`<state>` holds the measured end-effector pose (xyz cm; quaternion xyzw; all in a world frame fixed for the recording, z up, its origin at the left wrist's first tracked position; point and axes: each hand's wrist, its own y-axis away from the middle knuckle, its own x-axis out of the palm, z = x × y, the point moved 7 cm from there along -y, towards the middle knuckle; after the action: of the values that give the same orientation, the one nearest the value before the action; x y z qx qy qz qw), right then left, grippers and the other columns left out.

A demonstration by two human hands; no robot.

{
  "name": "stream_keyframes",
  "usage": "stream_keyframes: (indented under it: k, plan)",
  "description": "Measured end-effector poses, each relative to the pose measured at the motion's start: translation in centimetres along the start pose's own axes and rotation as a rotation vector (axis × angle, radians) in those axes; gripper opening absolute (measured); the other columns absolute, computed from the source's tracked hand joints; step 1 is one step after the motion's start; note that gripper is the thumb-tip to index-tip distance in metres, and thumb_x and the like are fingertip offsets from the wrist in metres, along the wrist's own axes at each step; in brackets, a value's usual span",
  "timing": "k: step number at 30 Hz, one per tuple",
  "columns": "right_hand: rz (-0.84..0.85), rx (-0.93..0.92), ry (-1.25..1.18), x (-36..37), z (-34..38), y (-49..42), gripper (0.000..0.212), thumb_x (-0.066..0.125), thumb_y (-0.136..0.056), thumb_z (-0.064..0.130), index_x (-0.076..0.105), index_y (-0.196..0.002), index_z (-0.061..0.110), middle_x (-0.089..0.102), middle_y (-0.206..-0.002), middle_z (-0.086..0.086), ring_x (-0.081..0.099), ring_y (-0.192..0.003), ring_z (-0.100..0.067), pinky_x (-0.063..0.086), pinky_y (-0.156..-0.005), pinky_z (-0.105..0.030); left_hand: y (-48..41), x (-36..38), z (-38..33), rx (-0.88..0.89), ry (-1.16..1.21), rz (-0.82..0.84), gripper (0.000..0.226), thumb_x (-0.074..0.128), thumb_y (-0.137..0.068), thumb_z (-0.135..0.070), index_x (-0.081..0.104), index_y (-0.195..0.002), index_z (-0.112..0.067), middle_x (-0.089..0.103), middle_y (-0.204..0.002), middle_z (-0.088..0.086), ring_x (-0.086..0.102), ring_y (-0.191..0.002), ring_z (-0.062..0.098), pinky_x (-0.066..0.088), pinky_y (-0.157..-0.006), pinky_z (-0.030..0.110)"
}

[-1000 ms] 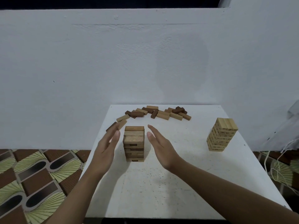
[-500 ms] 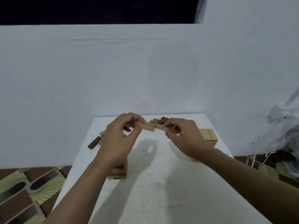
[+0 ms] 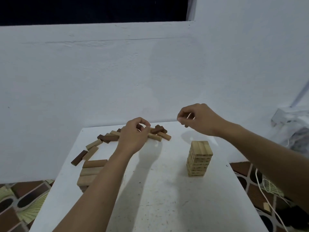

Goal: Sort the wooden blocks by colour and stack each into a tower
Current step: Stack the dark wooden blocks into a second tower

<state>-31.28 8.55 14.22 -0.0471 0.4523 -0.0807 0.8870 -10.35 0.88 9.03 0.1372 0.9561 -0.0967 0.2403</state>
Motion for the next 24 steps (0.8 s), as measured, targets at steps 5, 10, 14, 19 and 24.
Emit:
stream_keyframes:
  k: [5,10,14,19,24]
  plan:
    - [0.173,0.074,-0.039,-0.1,-5.6,-3.6,0.012,0.063,-0.096,0.028,0.073,-0.094,0.022,0.073,-0.085,0.007,0.071,-0.075,-0.01,0.053,-0.077,-0.031,-2.9,4.3,3.3,-0.003,-0.129,0.017,0.013,0.055,-0.098,-0.018,0.066,-0.099,-0.024,0.066,-0.1,-0.003,0.058,-0.086,0.014,0.038,-0.067,0.025]
    - [0.295,0.055,0.06,4.1,-11.6,-5.5,0.018,0.056,-0.101,0.029,0.072,-0.108,0.028,0.071,-0.108,0.013,0.063,-0.102,-0.01,0.046,-0.085,-0.024,-3.7,9.6,6.7,0.051,-0.368,0.127,0.05,0.044,-0.093,-0.001,0.053,-0.135,-0.026,0.05,-0.141,-0.006,0.043,-0.132,0.019,0.035,-0.089,0.037]
    - [0.413,-0.065,0.267,8.5,-13.8,-6.3,0.034,0.047,-0.105,0.026,0.057,-0.137,0.03,0.056,-0.141,0.014,0.047,-0.129,-0.008,0.033,-0.107,-0.024,-3.7,12.4,8.0,0.009,-0.587,0.288,0.071,0.037,-0.094,0.001,0.027,-0.156,-0.031,0.013,-0.168,-0.011,0.003,-0.156,0.015,0.021,-0.11,0.052]
    - [0.52,-0.15,0.374,11.5,-14.5,-7.1,0.047,0.042,-0.106,0.021,0.038,-0.153,0.029,0.04,-0.156,0.011,0.032,-0.143,-0.011,0.027,-0.119,-0.036,-3.7,13.6,9.6,0.065,-0.765,0.35,0.067,0.04,-0.095,-0.007,0.024,-0.157,-0.027,0.014,-0.166,-0.01,0.0,-0.157,0.015,0.019,-0.113,0.058]
    - [0.639,-0.186,0.394,14.3,-14.6,-7.4,0.051,0.043,-0.104,0.012,0.036,-0.153,0.024,0.047,-0.149,-0.003,0.037,-0.138,-0.022,0.033,-0.113,-0.045,-3.5,12.6,9.3,0.184,-0.676,0.187,0.048,0.036,-0.089,-0.02,0.057,-0.13,-0.031,0.044,-0.137,-0.009,0.035,-0.133,0.014,0.016,-0.093,0.039]
